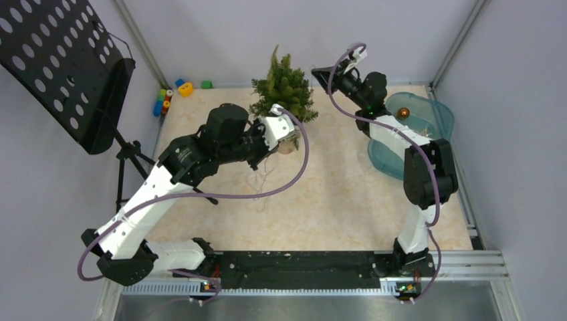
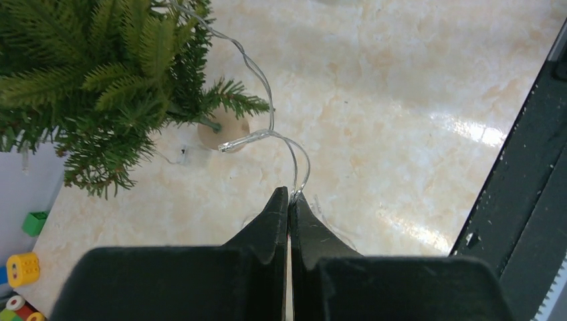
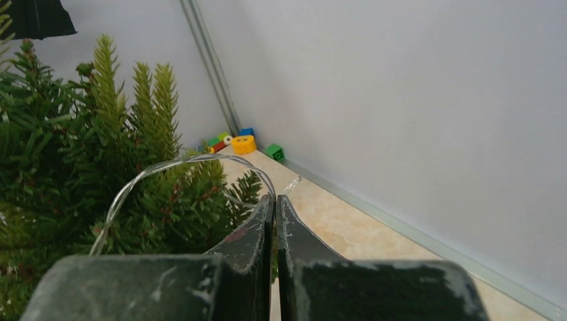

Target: Decorate the small christmas tree

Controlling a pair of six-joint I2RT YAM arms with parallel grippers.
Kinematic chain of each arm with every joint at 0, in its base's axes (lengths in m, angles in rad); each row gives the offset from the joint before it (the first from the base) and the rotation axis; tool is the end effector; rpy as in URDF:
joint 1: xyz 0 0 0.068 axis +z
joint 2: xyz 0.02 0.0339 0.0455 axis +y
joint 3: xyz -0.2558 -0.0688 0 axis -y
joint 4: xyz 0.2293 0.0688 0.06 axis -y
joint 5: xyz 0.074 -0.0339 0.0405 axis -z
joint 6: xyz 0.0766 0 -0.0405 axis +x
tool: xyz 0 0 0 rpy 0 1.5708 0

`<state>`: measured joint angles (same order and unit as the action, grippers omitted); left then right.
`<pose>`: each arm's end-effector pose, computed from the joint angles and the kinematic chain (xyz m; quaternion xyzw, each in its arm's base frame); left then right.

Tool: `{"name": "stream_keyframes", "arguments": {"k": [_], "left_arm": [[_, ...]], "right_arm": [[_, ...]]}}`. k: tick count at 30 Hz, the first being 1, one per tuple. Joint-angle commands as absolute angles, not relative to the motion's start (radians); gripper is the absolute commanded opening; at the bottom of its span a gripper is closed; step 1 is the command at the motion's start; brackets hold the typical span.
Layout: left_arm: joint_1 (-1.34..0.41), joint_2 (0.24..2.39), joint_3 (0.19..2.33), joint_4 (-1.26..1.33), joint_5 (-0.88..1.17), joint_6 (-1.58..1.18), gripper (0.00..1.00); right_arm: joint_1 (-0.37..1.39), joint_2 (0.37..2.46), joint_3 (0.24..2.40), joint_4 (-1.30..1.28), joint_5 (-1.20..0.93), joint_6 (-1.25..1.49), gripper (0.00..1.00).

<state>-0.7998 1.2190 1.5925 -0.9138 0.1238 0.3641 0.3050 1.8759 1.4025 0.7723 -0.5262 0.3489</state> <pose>0.1689 -0.1874 0.4160 0.5028 0.7088 -0.1589 0.4685 0.4294 0.1755 0.3476 -0.1966 0.5780 0.3958 0.6861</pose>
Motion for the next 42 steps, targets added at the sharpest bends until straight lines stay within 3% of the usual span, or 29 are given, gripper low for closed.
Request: {"name": "stream_keyframes", "arguments": {"k": [1,15,23,36,42], "left_arm": [[-0.802,1.157,1.541,-0.929,0.168,0.387,0.00],[-0.803,1.120,1.462,-0.918,0.113,0.420,0.00],[-0.837,1.270,1.725,-1.008,0.462,0.311,0.00],[-0.986,1.366,1.660,-0.967,0.217,0.375,0.00],[-0.966,1.208,1.518,-0.920,0.013,0.416,0.00]], "right_arm": [[0.270,1.803,1.354,0.883,-0.562,0.346,0.00],[0.263,1.799,1.335,1.008,-0.634,0.407,0.00],[0.244,1.829,1.420,0.911,-0.604,0.398,0.00],[0.220,1.854,1.483,0.845,-0.612,0.398,0.00],[0.221,1.808,1.377,0.883,-0.638,0.374,0.00]]}}
